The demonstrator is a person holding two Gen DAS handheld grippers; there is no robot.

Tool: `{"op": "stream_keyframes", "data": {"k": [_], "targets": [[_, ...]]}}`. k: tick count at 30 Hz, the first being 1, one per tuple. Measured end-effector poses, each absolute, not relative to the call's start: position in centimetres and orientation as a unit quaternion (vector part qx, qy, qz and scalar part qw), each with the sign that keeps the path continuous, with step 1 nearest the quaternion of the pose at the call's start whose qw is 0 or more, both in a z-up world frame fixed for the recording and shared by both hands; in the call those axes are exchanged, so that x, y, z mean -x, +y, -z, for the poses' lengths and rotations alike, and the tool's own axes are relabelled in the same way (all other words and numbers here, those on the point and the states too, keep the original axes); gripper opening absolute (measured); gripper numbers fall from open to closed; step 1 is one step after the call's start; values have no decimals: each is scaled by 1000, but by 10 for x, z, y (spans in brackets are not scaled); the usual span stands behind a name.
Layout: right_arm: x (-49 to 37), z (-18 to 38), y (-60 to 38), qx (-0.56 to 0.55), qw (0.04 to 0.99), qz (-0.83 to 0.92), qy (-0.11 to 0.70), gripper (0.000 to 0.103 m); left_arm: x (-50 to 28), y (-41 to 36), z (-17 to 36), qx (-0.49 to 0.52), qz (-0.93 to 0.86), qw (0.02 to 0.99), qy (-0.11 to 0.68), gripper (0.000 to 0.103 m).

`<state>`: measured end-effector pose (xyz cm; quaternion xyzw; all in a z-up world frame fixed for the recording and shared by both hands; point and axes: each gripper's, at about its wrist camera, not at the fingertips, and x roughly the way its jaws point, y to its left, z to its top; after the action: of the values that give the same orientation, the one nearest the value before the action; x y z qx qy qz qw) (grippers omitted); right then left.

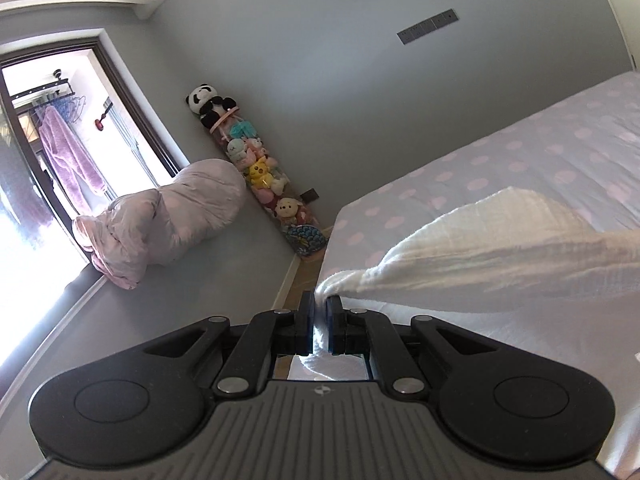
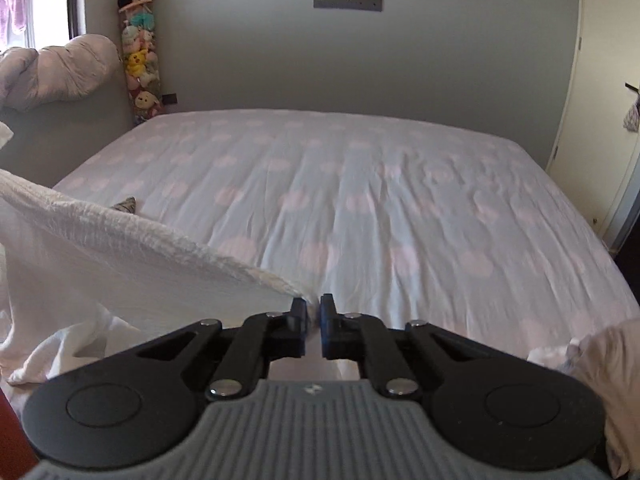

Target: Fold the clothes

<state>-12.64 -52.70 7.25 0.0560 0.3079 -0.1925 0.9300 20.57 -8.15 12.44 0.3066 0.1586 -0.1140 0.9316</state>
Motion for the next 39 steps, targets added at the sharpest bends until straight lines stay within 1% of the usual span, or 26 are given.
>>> {"op": "stream_keyframes", "data": {"k": [2, 5, 12, 13, 14, 17, 19, 20, 21, 23, 25, 26, 31, 35, 38, 39], "targets": [[122, -89, -528, -35, 934, 181, 307, 8, -204, -73, -132, -293, 111, 935, 163, 4], [103, -88, -531, -23, 932, 161, 323, 11, -208, -67, -126, -309, 97, 929, 177, 4], [44, -22, -530, -74, 929, 102, 349, 11, -221, -53, -85, -347, 59, 908, 229, 4], [37, -12, -529, -83, 928, 94, 350, 11, -223, -51, -79, -352, 52, 904, 236, 4], [29, -3, -528, -92, 927, 87, 352, 15, -225, -49, -74, -356, 47, 901, 242, 4], [21, 11, -530, -136, 922, 58, 359, 16, -230, -43, -64, -359, 37, 896, 259, 4], [28, 13, -533, -147, 920, 48, 361, 23, -230, -39, -58, -361, 34, 893, 267, 4], [34, 14, -535, -143, 919, 46, 365, 32, -231, -37, -56, -362, 33, 891, 271, 4], [39, 15, -538, -139, 918, 44, 369, 38, -231, -36, -54, -363, 32, 890, 274, 4], [53, 18, -543, -130, 915, 39, 381, 40, -232, -33, -50, -364, 30, 888, 279, 4], [70, 27, -549, -118, 908, 33, 402, 45, -232, -33, -48, -366, 29, 886, 282, 4], [81, 33, -551, -108, 904, 30, 413, 46, -233, -33, -47, -368, 30, 885, 284, 4], [115, 69, -562, -63, 873, 17, 484, 46, -233, -36, -44, -377, 29, 880, 288, 4], [119, 101, -566, -39, 842, 4, 538, 54, -233, -39, -46, -372, 27, 881, 291, 4], [115, 119, -564, -29, 835, -10, 550, 53, -229, -41, -50, -373, 26, 881, 289, 4], [114, 124, -563, -27, 834, -12, 552, 47, -228, -41, -52, -374, 26, 881, 288, 4]]}}
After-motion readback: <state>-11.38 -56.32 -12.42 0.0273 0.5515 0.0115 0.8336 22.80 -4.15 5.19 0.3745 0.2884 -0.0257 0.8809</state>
